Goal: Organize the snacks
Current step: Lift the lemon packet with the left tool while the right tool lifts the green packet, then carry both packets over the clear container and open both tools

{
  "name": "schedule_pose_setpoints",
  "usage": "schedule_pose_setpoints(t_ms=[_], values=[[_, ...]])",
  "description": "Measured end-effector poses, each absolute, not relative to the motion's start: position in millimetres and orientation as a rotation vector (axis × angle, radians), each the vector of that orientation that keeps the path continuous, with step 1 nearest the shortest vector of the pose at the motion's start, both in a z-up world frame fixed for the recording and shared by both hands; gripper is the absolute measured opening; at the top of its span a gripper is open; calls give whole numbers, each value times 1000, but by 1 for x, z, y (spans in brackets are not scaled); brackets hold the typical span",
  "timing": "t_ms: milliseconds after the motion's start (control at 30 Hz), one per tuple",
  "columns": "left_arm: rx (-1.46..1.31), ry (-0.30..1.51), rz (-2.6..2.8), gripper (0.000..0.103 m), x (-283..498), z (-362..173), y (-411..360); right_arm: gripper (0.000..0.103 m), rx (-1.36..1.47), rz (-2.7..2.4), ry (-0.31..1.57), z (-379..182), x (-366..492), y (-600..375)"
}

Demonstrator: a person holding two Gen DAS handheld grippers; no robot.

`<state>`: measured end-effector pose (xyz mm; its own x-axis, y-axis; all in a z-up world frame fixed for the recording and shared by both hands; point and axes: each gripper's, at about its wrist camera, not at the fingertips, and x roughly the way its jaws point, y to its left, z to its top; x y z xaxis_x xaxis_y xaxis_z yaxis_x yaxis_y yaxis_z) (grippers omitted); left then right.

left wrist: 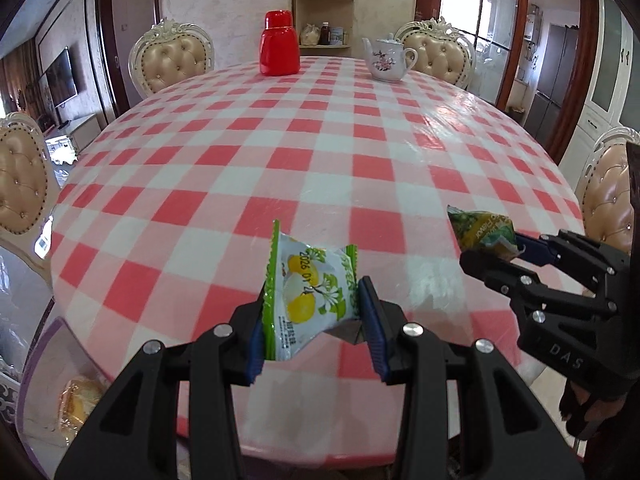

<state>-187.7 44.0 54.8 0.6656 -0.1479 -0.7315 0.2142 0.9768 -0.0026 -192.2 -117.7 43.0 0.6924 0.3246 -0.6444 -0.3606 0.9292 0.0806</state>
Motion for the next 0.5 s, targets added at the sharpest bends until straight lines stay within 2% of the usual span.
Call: schedule_pose_setpoints(t_ms=[500], values=[[127,840,-154,41,-217,47,98,38,-139,542,722,46,-216,-52]])
